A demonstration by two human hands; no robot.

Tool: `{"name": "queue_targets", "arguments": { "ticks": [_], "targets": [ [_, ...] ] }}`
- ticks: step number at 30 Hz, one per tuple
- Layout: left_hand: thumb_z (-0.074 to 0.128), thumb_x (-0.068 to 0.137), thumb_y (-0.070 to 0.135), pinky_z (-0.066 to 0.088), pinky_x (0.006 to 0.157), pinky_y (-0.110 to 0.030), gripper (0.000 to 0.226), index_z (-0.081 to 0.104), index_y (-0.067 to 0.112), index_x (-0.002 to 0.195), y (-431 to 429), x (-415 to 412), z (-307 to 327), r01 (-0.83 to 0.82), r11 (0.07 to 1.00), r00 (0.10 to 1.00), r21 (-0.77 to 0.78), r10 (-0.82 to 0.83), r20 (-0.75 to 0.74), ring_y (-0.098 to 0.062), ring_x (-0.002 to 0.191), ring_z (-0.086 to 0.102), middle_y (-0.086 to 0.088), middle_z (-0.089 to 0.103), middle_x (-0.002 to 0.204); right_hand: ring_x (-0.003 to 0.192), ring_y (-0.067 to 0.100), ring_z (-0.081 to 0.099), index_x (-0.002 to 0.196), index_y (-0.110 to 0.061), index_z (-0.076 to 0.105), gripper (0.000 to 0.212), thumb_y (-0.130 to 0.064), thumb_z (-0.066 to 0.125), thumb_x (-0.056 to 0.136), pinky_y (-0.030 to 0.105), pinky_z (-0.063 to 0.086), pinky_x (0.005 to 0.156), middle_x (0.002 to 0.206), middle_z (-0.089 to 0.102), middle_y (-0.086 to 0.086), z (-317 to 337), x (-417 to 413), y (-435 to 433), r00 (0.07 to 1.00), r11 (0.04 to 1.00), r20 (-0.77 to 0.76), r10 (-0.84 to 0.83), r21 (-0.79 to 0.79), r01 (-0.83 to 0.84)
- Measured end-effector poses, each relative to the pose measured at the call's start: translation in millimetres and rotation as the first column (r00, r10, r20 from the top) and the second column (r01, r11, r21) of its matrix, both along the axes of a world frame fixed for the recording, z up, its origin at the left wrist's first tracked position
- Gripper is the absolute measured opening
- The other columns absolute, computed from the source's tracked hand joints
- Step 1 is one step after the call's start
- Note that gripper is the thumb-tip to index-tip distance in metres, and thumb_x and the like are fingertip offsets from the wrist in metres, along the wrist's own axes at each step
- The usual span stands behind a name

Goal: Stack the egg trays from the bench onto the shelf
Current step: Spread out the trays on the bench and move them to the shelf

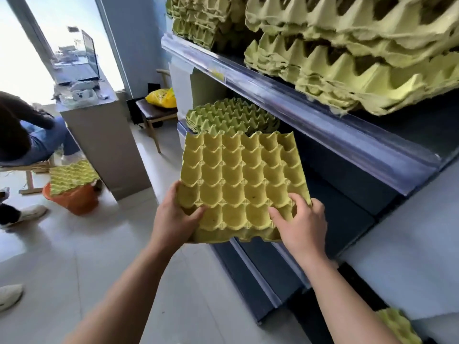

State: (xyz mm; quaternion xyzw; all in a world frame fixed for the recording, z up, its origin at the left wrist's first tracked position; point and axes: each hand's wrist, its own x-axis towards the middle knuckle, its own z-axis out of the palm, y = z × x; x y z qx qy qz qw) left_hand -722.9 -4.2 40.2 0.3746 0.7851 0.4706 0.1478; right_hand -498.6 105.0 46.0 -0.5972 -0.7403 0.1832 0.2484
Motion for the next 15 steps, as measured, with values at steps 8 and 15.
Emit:
{"name": "queue_targets", "arguments": {
  "ticks": [8, 15],
  "targets": [
    [0.084, 0.068, 0.037, 0.048, 0.097, -0.037, 0.076, 0.05, 0.037, 0.136, 65, -139, 15, 0.105, 0.994, 0.994, -0.004, -0.105, 0.029, -0.013, 0.105, 0.06, 0.007, 0.056, 0.115, 0.114, 0.029, 0.045, 0.129, -0.027, 0.052, 0.063, -0.059, 0.064, 0.077, 0.045, 0.04, 0.097, 0.132, 0.041, 0.014, 14, -116, 30, 0.99, 0.99, -0.028, -0.14, -0.001, 0.14],
    [0.078, 0.076, 0.034, 0.049, 0.097, -0.039, 0.068, 0.048, 0.038, 0.137, 147, -206, 15, 0.175, 0.982, 0.983, 0.07, -0.178, 0.049, -0.015, 0.107, 0.061, 0.003, 0.063, 0.12, 0.121, 0.031, 0.043, 0.132, -0.028, 0.051, 0.062, -0.057, 0.062, 0.079, 0.047, 0.042, 0.097, 0.138, 0.037, 0.016, 14, -180, 89, 0.981, 0.982, -0.047, -0.187, 0.029, 0.188]
  ]
}}
